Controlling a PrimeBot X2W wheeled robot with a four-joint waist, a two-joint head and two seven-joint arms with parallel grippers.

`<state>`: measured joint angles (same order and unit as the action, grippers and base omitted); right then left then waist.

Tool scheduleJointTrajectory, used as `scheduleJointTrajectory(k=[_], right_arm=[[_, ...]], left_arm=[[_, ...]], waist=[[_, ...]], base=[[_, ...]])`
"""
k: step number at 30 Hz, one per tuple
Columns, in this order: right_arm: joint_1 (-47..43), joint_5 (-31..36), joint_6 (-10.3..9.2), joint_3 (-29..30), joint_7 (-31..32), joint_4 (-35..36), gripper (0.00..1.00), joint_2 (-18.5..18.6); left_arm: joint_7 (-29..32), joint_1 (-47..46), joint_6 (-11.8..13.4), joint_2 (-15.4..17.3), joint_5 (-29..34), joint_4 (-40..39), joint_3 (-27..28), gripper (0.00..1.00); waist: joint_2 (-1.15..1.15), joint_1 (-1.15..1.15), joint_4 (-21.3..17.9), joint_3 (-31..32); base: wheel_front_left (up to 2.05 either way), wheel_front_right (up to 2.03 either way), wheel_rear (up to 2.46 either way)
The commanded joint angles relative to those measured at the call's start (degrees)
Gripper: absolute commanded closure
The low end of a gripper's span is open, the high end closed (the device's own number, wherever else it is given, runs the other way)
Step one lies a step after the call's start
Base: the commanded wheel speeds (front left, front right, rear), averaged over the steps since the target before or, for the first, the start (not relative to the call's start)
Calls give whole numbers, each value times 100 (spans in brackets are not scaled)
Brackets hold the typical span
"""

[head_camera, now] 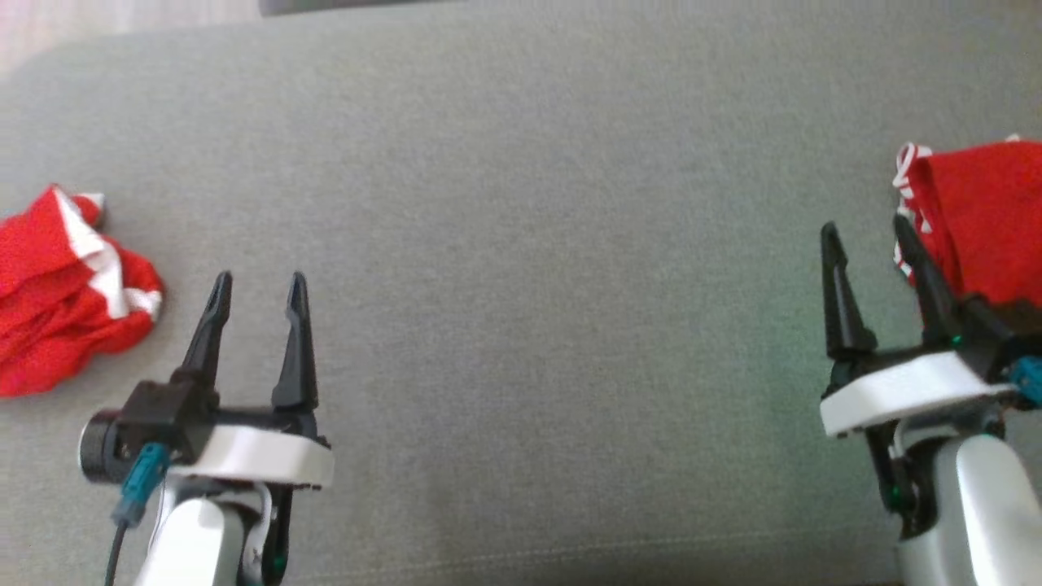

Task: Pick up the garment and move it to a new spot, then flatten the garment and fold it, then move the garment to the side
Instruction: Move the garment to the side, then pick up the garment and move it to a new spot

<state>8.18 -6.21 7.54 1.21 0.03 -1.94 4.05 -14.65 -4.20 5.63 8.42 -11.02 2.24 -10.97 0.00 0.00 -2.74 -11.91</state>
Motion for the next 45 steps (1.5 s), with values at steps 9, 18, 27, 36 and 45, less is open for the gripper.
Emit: scheduleJointTrajectory(k=[9,18,27,36,45], right_arm=[[-464,-175,-5,-182,153,349,0,-77],[-717,-267,-5,-189,213,492,0,-108],[-747,-256,-5,-146,265,547,0,-115],[-699,-228,-5,-146,268,546,0,-116],[-714,-192,-5,-72,319,631,0,-117]], left_arm=[[-34,208,51,56,-92,-27,239,0],[-23,342,82,93,-108,22,201,0],[12,346,126,132,-115,-5,171,0],[9,286,157,161,-135,1,157,0],[-5,194,165,149,-175,48,139,0]], waist=[[0,0,196,583],[0,0,167,761],[0,0,152,758],[0,0,128,718],[0,0,370,736]], base=[[0,0,0],[0,0,0],[0,0,0],[0,0,0],[0,0,0]])
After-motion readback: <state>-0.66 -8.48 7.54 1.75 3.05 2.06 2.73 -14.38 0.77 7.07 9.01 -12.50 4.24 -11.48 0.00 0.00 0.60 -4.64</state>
